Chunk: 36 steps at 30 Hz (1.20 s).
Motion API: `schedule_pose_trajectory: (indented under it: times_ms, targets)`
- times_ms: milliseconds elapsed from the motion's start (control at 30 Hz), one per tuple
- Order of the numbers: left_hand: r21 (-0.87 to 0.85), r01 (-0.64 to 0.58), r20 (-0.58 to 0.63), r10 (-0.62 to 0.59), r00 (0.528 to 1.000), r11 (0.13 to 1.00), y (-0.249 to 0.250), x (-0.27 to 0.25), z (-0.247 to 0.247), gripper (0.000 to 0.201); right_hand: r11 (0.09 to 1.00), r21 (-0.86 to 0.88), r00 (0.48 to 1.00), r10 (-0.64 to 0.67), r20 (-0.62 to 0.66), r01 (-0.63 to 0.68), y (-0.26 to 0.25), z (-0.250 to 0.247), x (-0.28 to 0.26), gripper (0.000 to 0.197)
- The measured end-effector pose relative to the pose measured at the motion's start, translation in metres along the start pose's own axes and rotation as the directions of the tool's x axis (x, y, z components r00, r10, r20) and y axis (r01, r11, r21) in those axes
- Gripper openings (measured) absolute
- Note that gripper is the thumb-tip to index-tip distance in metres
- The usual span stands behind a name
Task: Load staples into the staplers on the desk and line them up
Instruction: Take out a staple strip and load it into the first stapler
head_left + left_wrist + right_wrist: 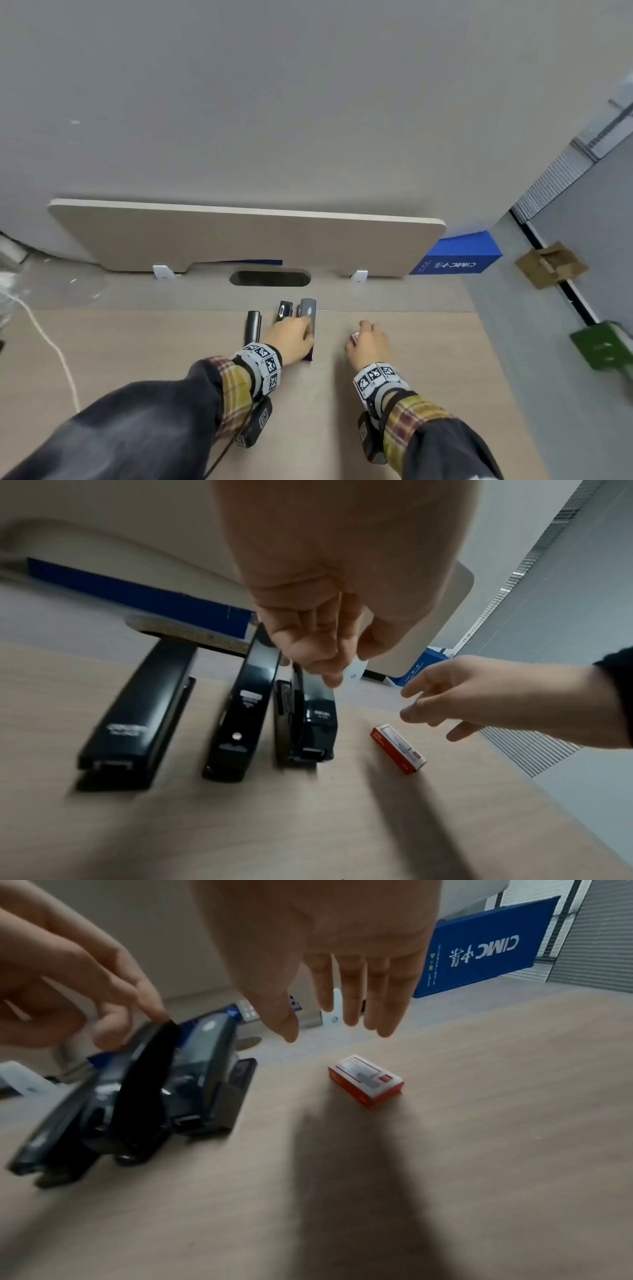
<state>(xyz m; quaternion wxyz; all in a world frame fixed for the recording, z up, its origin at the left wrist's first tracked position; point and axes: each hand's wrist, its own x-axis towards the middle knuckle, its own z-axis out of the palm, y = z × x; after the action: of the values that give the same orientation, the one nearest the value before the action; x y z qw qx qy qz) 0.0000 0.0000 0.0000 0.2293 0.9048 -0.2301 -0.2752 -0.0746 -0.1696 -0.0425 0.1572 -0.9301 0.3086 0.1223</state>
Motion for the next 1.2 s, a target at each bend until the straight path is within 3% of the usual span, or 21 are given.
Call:
schedule_pose_trajectory:
  times_ms: [167,267,367,500,600,867,1067,1200]
  targets:
    - [-0.073,-0.004,0.042,0.007,0.999,0.997,0.006,0.025,0.022,0.021,0.993,-0.082,0.996,0.082,0.032,-0.079,0.021,0.022,0.017,0.052]
    - [-0.096,-0.022,0.072,0.029,0.997,0.995,0.008,0.036,0.031,0.019,0.992,-0.108,0.996,0.064,0.059,-0.058,0.027,0.035,0.021,0.046]
    - [-0.107,-0.022,0.090,0.032,0.995,0.994,0.007,0.044,0.042,0.017,0.994,-0.104,0.997,-0.020,0.079,0.028,0.032,0.039,0.023,0.031]
    - [-0.103,-0.007,0.104,0.018,0.994,0.995,0.009,0.046,0.059,0.018,0.968,-0.069,0.963,-0.232,0.138,0.243,0.042,0.039,0.029,0.034]
    - [-0.064,0.017,0.103,-0.010,0.995,0.998,0.015,0.045,0.076,0.025,0.955,-0.010,0.949,-0.292,0.120,0.295,0.051,0.041,0.027,0.035]
    - [0.052,0.080,0.131,-0.086,0.988,0.995,0.026,0.045,0.116,0.055,0.954,0.236,0.978,-0.204,0.052,0.187,0.058,0.049,0.016,0.053]
    - [0.018,0.066,0.084,-0.067,0.994,0.998,0.030,0.055,0.119,0.039,0.910,0.413,0.991,-0.085,0.105,0.035,0.060,0.050,0.024,0.054]
    - [-0.022,0.069,0.019,-0.069,0.997,0.997,0.024,0.063,0.129,0.034,0.874,0.486,0.992,-0.065,0.108,0.004,0.066,0.060,0.036,0.049]
